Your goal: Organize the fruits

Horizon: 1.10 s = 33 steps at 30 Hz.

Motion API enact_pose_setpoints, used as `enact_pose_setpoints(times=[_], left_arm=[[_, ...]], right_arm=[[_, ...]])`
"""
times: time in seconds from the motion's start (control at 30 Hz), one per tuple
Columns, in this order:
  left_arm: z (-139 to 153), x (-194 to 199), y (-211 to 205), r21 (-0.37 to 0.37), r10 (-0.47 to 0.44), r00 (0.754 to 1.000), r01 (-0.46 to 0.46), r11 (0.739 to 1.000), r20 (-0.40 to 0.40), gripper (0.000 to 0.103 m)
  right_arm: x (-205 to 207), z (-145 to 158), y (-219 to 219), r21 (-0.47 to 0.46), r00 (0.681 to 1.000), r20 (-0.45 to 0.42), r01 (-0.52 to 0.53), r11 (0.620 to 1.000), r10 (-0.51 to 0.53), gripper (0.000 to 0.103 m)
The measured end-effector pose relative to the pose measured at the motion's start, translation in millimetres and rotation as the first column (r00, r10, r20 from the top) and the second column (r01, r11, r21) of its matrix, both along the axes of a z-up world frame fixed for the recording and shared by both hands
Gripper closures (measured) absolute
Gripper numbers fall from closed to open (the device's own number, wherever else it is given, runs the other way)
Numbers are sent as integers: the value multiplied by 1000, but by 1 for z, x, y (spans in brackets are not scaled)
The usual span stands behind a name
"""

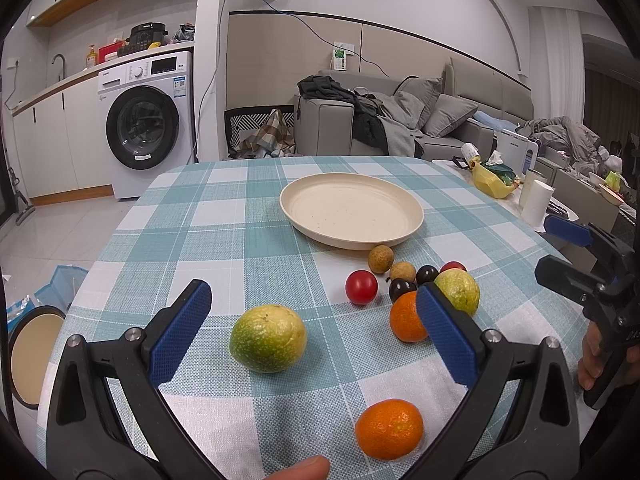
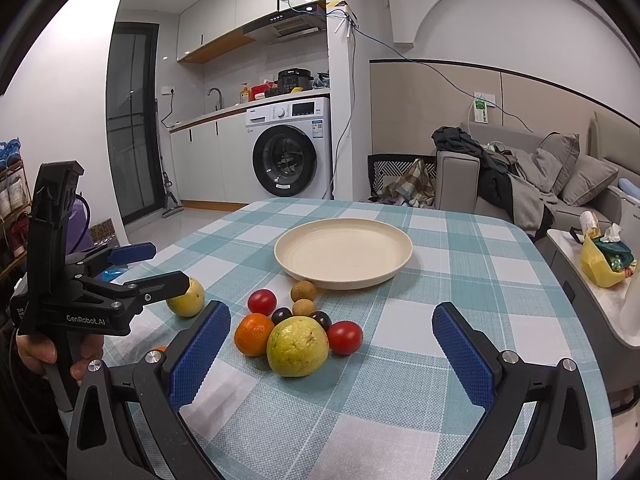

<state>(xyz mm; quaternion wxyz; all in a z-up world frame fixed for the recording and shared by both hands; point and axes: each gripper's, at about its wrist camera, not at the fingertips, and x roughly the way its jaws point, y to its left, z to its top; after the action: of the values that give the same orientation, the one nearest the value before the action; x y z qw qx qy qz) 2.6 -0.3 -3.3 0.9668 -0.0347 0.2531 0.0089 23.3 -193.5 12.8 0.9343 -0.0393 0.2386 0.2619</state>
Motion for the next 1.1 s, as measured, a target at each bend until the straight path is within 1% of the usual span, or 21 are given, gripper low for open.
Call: enact_pose_setpoints(times=[1.1], left_arm=[[0, 0, 0, 3, -1, 1000, 1, 1000, 0, 1]], right_arm=[[-1, -1, 1, -5, 1000, -4, 1, 1000, -1, 0]])
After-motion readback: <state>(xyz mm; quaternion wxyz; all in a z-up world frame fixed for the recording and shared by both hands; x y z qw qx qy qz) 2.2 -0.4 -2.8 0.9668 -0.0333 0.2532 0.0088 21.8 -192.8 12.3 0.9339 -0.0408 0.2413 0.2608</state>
